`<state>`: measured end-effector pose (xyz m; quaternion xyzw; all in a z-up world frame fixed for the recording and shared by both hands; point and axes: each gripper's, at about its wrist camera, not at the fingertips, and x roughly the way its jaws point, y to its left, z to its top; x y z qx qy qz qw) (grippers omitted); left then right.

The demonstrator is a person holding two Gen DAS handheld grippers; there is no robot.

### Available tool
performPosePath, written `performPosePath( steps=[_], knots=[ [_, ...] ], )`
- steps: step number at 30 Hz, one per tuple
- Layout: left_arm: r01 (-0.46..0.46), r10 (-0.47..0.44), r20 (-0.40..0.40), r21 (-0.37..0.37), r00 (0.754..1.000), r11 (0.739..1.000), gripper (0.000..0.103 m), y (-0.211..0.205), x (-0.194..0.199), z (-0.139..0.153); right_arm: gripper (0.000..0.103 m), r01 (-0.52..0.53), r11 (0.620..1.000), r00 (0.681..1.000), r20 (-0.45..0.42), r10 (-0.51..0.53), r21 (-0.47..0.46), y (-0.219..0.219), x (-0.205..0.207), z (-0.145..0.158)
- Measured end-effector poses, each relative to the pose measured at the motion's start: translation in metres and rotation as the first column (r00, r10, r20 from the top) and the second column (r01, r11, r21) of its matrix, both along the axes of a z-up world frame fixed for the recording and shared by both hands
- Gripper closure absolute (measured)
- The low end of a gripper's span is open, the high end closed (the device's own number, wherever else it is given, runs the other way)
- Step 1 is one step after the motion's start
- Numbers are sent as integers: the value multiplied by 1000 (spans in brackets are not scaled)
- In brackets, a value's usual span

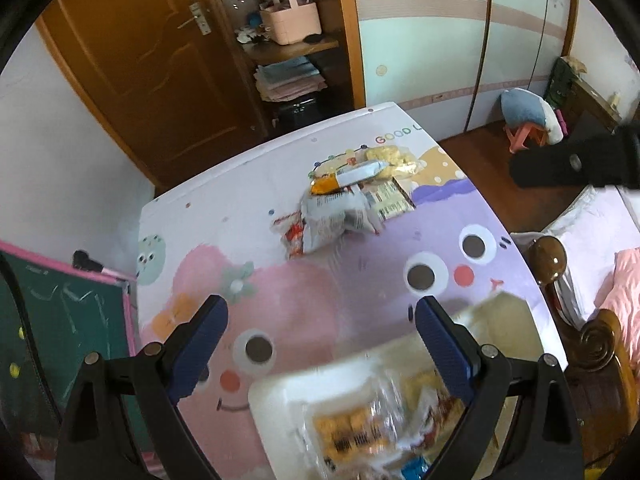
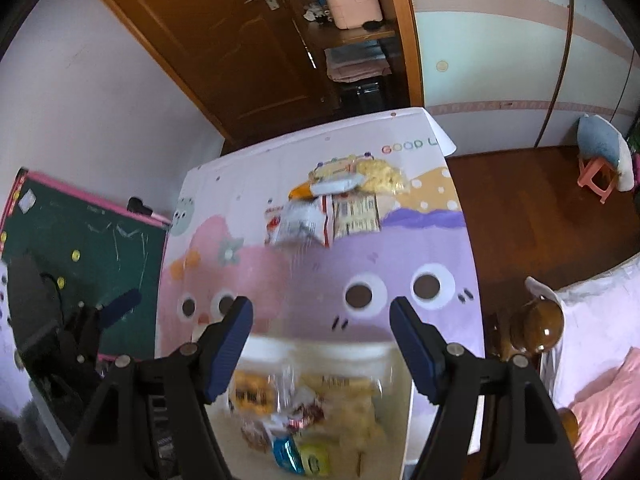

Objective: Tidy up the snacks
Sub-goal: 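Move both tools back over the remaining snack pile, then grasp white snack bag with left tool while right tool grasps orange-labelled bar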

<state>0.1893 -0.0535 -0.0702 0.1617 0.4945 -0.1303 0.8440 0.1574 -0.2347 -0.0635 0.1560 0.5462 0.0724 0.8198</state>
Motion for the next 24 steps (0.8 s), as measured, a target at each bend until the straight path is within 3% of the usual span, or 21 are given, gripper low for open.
performPosePath(
  steps=[7, 13, 17, 20, 24],
  knots=[
    [-11, 7, -62, -73, 998, 997, 9, -8, 68, -47, 32, 54, 997, 997, -49, -51, 58, -6, 78, -39],
    [-46, 31, -125, -124, 992, 991, 9, -15, 117, -101, 32, 119, 988, 984, -147, -104, 101, -7, 137, -111],
    [-85, 52, -187, -171, 981, 982, 9, -17, 137, -128, 32, 220, 957, 961, -212, -179, 188, -15, 161, -156],
    [-124, 81, -219, -190, 972, 974, 9, -16, 146, -143, 32, 292, 913, 943, -244, -225, 286, -21, 172, -181],
    [-165, 105, -268, -212, 958, 963, 9, -15, 154, -159, 32, 328, 889, 929, -280, -242, 320, -14, 184, -204]
  ],
)
